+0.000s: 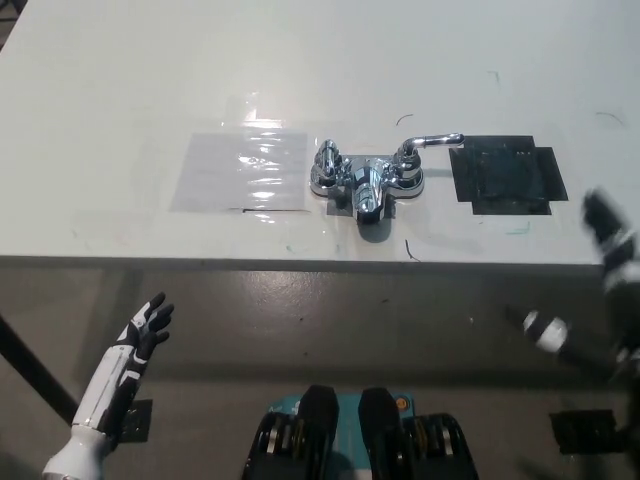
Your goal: The faucet is at the center of the desk and the robot turn off the faucet by turning the right faucet handle using the right hand
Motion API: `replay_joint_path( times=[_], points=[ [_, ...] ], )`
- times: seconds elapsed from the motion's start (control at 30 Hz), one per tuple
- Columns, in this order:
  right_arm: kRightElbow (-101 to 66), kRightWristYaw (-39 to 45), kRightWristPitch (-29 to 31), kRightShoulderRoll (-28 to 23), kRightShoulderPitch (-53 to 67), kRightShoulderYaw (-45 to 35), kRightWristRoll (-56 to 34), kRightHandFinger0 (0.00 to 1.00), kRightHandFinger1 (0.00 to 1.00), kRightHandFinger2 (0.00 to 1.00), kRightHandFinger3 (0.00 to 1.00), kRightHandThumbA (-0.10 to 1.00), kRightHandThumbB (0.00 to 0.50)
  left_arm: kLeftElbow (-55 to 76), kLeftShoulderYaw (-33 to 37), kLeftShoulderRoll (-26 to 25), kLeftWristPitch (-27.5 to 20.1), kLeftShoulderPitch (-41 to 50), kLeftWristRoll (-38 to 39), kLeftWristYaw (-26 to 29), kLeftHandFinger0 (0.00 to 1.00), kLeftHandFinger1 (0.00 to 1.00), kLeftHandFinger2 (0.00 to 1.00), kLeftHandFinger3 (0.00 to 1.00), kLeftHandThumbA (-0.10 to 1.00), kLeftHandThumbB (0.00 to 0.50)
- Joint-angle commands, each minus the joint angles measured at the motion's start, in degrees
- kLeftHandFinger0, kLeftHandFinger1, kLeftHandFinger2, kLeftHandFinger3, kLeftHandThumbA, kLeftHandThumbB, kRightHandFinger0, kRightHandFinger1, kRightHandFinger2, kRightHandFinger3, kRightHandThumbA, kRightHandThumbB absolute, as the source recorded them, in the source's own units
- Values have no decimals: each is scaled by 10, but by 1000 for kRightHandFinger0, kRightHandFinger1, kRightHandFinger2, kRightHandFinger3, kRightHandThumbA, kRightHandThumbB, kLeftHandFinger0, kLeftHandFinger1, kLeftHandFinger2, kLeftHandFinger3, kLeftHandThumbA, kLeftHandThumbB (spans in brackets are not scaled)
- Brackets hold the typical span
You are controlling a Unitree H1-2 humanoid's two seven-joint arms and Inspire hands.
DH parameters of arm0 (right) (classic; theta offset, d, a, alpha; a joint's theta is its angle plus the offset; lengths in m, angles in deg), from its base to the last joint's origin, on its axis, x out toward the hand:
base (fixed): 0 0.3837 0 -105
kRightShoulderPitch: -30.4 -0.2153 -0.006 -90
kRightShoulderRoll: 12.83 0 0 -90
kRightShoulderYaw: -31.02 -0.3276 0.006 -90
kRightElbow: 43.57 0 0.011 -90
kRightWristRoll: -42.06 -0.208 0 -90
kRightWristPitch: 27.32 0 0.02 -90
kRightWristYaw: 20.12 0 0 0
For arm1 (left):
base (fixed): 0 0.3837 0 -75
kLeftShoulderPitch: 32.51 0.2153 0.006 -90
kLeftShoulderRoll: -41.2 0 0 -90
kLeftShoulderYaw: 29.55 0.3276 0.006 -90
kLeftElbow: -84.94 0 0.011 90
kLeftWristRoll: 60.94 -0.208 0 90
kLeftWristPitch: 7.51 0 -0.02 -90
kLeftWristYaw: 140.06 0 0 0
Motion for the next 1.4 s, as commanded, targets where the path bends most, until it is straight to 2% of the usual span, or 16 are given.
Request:
replay_joint_path(
  times=[0.0, 0.13, 0.17, 0.2, 0.33, 0.47, 0.53, 0.57, 0.6, 0.63, 0.87, 0.97, 1.03, 1.07, 1.1, 1.37],
  points=[
    [-34, 102, -137, -111, -151, -21, -157, 1000, 1000, 1000, 1000, 1000, 375, 27, -2, -13, -44, -15, 3, -14, 1000, 1000, 1000, 1000, 1000, 397],
    [46, 156, -223, -154, -288, -15, -211, 1000, 1000, 1000, 1000, 1000, 375, 28, 1, -12, -42, -16, -1, -13, 1000, 1000, 1000, 1000, 1000, 393],
    [79, 174, -241, -158, -323, -11, -221, 1000, 1000, 1000, 1000, 1000, 306, 28, 1, -12, -42, -14, -3, -13, 1000, 1000, 1000, 1000, 1000, 391],
    [112, 188, -260, -157, -350, -7, -231, 1000, 1000, 1000, 1000, 1000, 362, 28, 1, -12, -44, -14, -4, -13, 1000, 1000, 1000, 1000, 1000, 388],
    [240, 243, -288, -151, -430, 6, -229, 1000, 1000, 1000, 1000, 1000, 366, 25, 2, -12, -48, -16, 0, -15, 1000, 1000, 1000, 1000, 989, 385],
    [385, 288, -276, -134, -497, 17, -206, 1000, 1000, 1000, 1000, 1000, 398, 23, 2, -12, -50, -15, 3, -17, 1000, 1000, 1000, 1000, 979, 379],
    [471, 300, -254, -120, -530, 23, -185, 1000, 1000, 1000, 1000, 1000, 385, 22, 2, -13, -53, -15, 2, -17, 1000, 1000, 1000, 1000, 977, 386],
    [494, 303, -248, -116, -538, 25, -178, 1000, 1000, 1000, 1000, 1000, 329, 22, 2, -14, -54, -14, 2, -18, 1000, 1000, 1000, 1000, 977, 385],
    [506, 305, -246, -115, -543, 27, -174, 1000, 1000, 1000, 1000, 1000, 364, 22, 2, -14, -54, -14, 3, -18, 1000, 1000, 1000, 1000, 976, 385],
    [541, 307, -240, -110, -557, 33, -162, 1000, 1000, 1000, 1000, 1000, 373, 21, 3, -14, -54, -15, 2, -18, 1000, 1000, 1000, 1000, 977, 387],
    [708, 306, -198, -91, -611, 52, -117, 1000, 1000, 1000, 1000, 1000, 392, 22, 10, -14, -49, -15, -2, -23, 1000, 1000, 1000, 1000, 984, 387],
    [776, 306, -178, -81, -631, 64, -99, 1000, 1000, 1000, 1000, 1000, 431, 25, 11, -11, -40, -15, 0, -23, 1000, 1000, 1000, 1000, 980, 405],
    [813, 304, -172, -73, -643, 66, -95, 1000, 1000, 1000, 1000, 1000, 437, 26, 12, -11, -37, -15, -1, -23, 1000, 1000, 1000, 1000, 983, 403],
    [827, 304, -169, -70, -648, 66, -93, 1000, 1000, 1000, 1000, 1000, 404, 25, 12, -11, -38, -15, -2, -23, 1000, 1000, 1000, 1000, 981, 403],
    [848, 299, -163, -65, -656, 70, -86, 1000, 1000, 1000, 1000, 1000, 435, 19, 12, -10, -43, -18, 1, -25, 1000, 1000, 1000, 1000, 973, 407],
    [895, 285, -152, -32, -676, 54, -78, 1000, 1000, 1000, 1000, 1000, 460, 16, 11, -9, -46, -17, -2, -26, 1000, 1000, 1000, 1000, 969, 400]
  ],
)
